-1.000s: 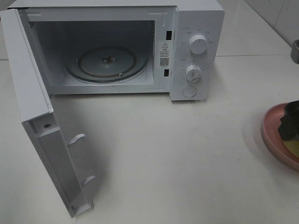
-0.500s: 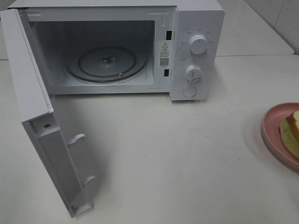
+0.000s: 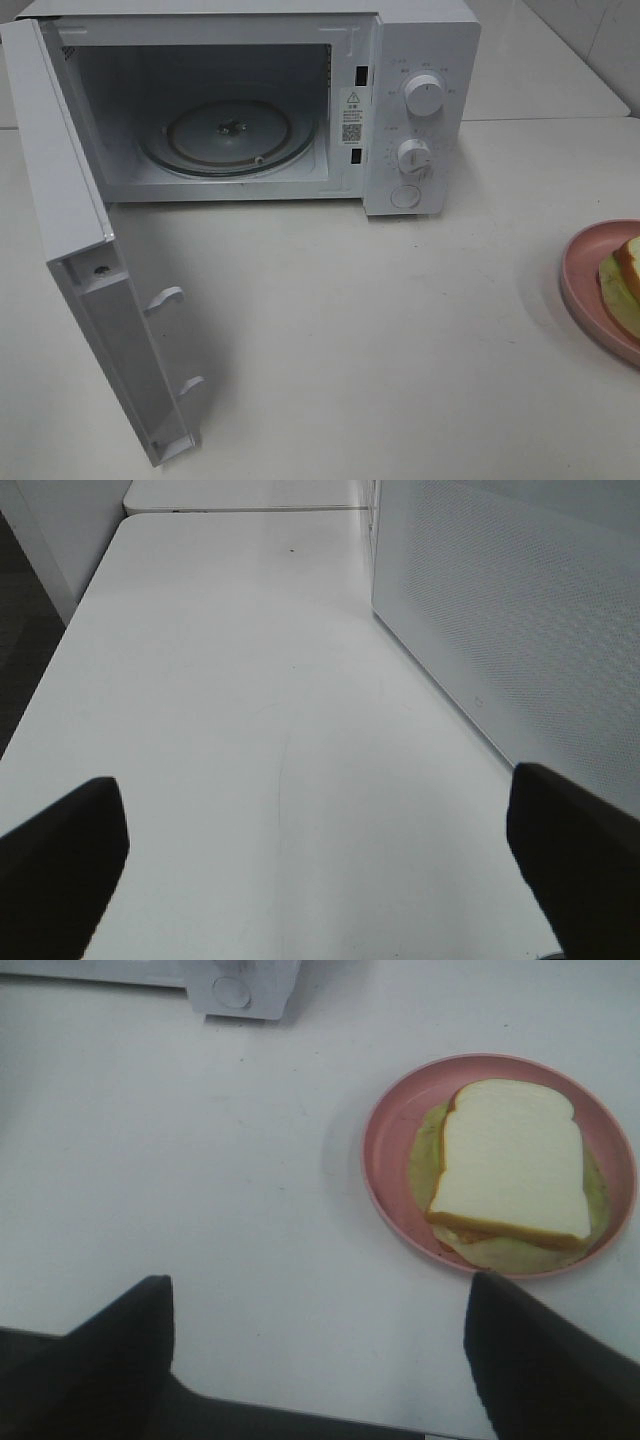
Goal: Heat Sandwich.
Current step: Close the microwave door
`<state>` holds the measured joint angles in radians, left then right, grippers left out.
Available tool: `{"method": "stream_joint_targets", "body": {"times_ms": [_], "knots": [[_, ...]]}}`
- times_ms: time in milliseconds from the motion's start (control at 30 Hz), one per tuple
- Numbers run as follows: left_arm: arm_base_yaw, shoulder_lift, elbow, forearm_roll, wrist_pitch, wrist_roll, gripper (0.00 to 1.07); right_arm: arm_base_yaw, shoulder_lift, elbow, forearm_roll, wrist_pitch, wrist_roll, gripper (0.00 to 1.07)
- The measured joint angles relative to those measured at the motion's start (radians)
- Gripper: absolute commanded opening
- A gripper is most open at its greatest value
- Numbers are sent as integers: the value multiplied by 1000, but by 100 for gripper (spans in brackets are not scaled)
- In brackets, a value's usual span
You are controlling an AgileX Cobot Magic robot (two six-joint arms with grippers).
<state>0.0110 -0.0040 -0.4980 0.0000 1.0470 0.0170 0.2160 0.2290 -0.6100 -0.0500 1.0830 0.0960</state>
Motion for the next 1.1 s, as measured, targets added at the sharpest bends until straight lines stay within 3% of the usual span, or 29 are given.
{"method": "stream_joint_targets", "body": {"times_ms": [167, 467, 1100], "knots": [[0, 0, 0, 0, 0, 0, 98, -75, -103, 55, 0, -1, 0, 77], [0, 0, 0, 0, 0, 0, 98, -124, -226, 102, 16, -34, 0, 76], [0, 0, 0, 0, 0, 0, 98, -140, -233, 102, 19, -34, 0, 76]]}}
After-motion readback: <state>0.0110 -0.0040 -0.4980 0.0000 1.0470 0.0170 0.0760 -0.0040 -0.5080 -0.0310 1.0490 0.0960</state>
